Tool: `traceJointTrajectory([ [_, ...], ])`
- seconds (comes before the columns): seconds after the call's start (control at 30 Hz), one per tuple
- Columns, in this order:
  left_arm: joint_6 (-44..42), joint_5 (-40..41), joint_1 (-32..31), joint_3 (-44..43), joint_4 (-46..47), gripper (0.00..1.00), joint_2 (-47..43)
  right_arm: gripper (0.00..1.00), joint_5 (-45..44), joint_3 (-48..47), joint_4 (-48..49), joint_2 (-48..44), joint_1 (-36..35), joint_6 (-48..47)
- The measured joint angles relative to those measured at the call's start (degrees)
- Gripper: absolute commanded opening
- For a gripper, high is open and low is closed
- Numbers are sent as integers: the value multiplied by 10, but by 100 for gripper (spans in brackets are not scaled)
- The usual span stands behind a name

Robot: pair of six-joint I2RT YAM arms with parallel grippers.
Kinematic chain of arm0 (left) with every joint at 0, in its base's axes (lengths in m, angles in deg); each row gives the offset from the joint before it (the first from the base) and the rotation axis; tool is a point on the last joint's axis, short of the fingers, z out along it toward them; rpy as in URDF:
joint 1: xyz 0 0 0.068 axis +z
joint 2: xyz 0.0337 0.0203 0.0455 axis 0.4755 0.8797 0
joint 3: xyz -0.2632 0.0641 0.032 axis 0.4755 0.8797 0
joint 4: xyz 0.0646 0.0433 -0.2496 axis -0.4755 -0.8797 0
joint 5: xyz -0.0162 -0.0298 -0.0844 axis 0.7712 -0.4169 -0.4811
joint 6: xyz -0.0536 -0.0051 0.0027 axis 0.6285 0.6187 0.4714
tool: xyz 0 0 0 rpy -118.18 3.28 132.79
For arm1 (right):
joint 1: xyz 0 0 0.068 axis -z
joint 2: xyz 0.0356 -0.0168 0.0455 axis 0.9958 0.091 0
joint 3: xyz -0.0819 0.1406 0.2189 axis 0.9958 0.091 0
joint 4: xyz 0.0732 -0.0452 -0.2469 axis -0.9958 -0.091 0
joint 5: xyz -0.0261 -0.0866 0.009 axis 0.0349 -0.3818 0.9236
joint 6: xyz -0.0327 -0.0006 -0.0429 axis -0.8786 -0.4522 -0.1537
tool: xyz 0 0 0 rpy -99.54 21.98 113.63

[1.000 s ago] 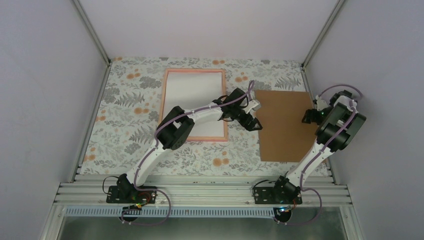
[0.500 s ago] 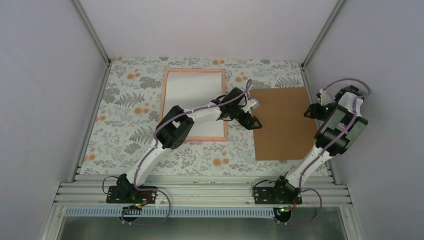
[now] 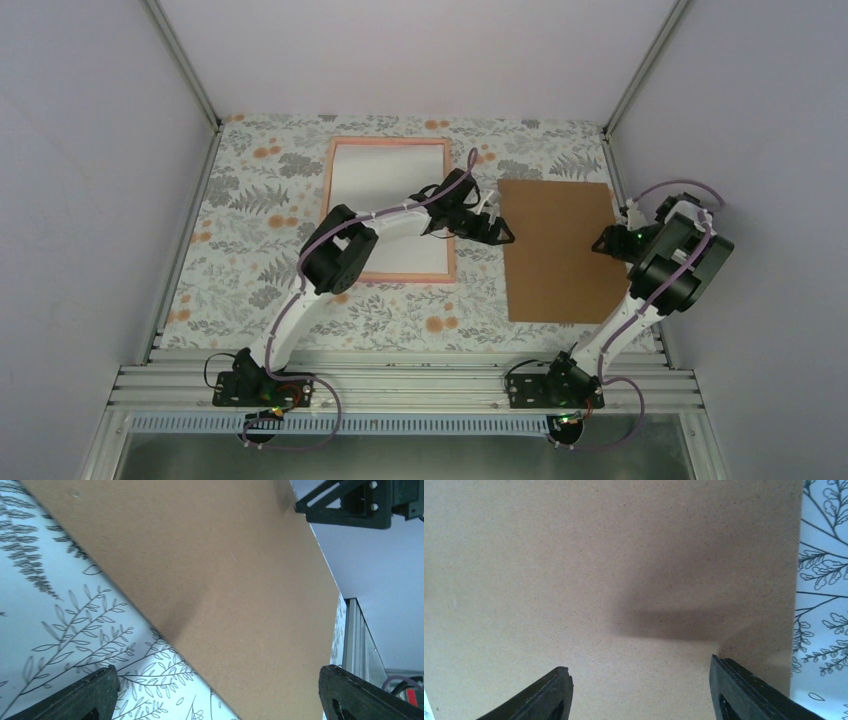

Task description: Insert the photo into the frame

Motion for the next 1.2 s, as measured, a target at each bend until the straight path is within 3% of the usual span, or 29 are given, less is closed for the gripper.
traceJointTrajectory([
  [0.2,33,22,2,0,-1,99,-3,78,-16,3,17,-12,0,11],
  [0.4,45,36,0,-2,-3,99,-3,80,-62,1,59,-29,0,17],
  [1.2,56,32,-4,-9,4,99,3,76,-47,40,105,-18,-5,18],
])
